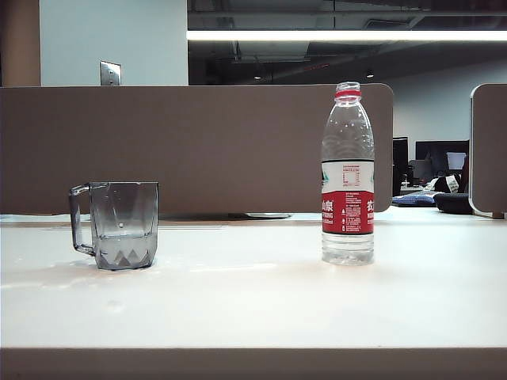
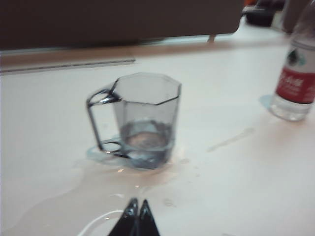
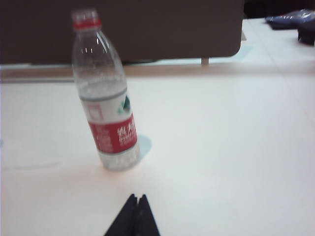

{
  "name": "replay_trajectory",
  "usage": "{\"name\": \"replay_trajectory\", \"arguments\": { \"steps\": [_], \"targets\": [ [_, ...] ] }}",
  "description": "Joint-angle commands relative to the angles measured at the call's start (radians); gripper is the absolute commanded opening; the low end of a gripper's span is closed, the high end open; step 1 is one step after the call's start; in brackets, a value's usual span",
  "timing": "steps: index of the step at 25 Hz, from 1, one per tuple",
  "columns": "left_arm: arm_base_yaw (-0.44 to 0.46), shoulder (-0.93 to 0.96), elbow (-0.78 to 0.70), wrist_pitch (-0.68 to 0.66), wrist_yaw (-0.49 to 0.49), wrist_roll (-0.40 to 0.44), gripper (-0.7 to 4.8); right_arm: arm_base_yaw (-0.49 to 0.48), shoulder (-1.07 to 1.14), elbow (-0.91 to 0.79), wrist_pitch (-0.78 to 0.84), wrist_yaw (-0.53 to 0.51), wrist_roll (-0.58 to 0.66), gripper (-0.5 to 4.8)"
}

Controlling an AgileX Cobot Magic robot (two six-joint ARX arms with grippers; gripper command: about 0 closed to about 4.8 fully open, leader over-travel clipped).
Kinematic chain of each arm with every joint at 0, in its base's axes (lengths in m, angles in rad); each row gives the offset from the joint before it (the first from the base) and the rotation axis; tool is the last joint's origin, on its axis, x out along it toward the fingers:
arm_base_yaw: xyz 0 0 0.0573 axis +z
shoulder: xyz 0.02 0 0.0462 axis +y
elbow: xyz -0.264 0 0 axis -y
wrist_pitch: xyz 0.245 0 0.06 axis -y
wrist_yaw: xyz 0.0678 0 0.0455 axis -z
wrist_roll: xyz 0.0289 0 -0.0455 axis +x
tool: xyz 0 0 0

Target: Pick up the mineral water bottle on the table and pour water into the mug until it's half full.

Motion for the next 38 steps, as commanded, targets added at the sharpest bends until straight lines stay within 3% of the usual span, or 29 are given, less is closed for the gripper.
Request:
{"name": "replay_trajectory", "arguments": {
  "steps": [1, 5, 9, 13, 15, 17, 21, 27, 31, 38],
  "targets": [
    [0.044, -0.011, 0.003, 0.034, -0.008, 0.000, -0.06, -0.001, 0.000, -0.040, 0.042, 0.003, -0.002, -0.06],
    [0.161, -0.011, 0.003, 0.080, 0.006, 0.032, -0.05, -0.011, 0.002, -0.093, 0.053, 0.005, -0.015, -0.06],
    [0.283, -0.011, 0.003, 0.085, 0.061, 0.033, -0.06, -0.040, 0.000, -0.092, 0.088, 0.008, -0.109, -0.06],
    [0.437, -0.011, 0.004, 0.086, 0.179, -0.007, -0.05, -0.108, 0.000, -0.092, 0.109, -0.011, -0.137, -0.06],
    [0.484, -0.011, 0.004, 0.085, 0.181, -0.014, -0.05, -0.139, 0.000, -0.092, 0.116, 0.002, -0.137, -0.06],
    [0.489, -0.011, 0.004, 0.085, 0.156, -0.019, -0.05, -0.178, 0.000, -0.092, 0.143, 0.060, -0.136, -0.06],
    [0.488, -0.011, 0.004, 0.086, 0.164, -0.019, -0.05, -0.229, 0.000, -0.092, 0.162, 0.061, -0.135, -0.06],
    [0.459, -0.011, 0.004, 0.087, 0.179, -0.033, -0.05, -0.233, 0.000, -0.092, 0.161, 0.037, -0.135, -0.04],
    [0.443, -0.011, 0.004, 0.082, 0.105, -0.031, -0.04, -0.232, 0.000, -0.092, 0.160, 0.038, -0.135, 0.00],
    [0.444, -0.011, 0.004, 0.055, 0.090, -0.031, -0.04, -0.232, 0.000, -0.092, 0.160, 0.041, -0.135, 0.00]
  ]
}}
